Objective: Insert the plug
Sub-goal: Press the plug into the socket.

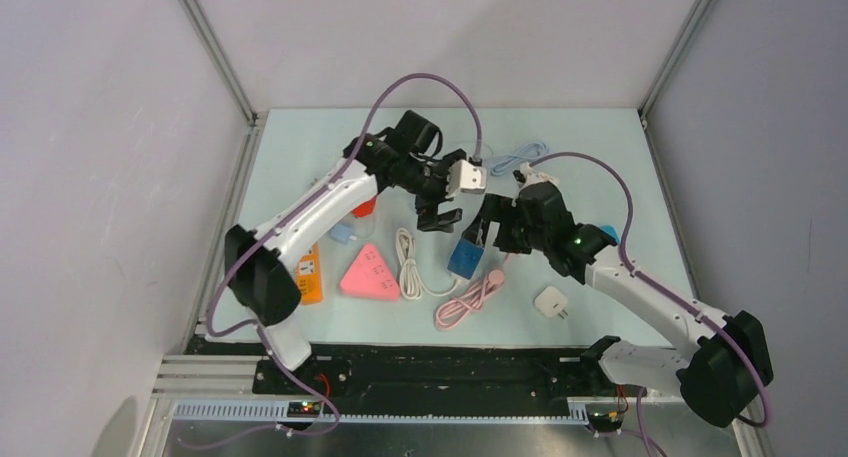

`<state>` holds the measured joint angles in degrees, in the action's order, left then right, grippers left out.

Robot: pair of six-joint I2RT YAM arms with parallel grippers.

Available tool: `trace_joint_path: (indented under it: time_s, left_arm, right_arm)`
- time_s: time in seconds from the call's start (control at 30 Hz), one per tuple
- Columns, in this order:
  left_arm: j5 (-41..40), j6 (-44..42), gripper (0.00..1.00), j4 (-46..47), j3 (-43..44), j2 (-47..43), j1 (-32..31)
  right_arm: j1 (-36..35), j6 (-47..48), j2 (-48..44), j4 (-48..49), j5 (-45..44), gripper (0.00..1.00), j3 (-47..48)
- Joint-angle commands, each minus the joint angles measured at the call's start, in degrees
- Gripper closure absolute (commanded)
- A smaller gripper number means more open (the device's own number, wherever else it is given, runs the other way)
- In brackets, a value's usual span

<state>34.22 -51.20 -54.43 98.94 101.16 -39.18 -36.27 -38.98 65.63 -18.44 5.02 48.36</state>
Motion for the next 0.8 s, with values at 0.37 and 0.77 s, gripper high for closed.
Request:
trace_joint_path:
  time_s: [0.37, 0.77]
  left_arm:
    - [-36.2, 50.7, 0.00, 31.2, -34.4, -34.7, 1.0]
    - [-17.9, 84.2, 0.00, 46.8, -57.2, -48.1, 4.8]
  right_arm:
    - [2.3, 28.2, 0.1, -4.8, 7.2, 0.04, 8.4]
    - [-3.0, 41.4, 9.7, -12.7, 8.5, 0.06, 15.2]
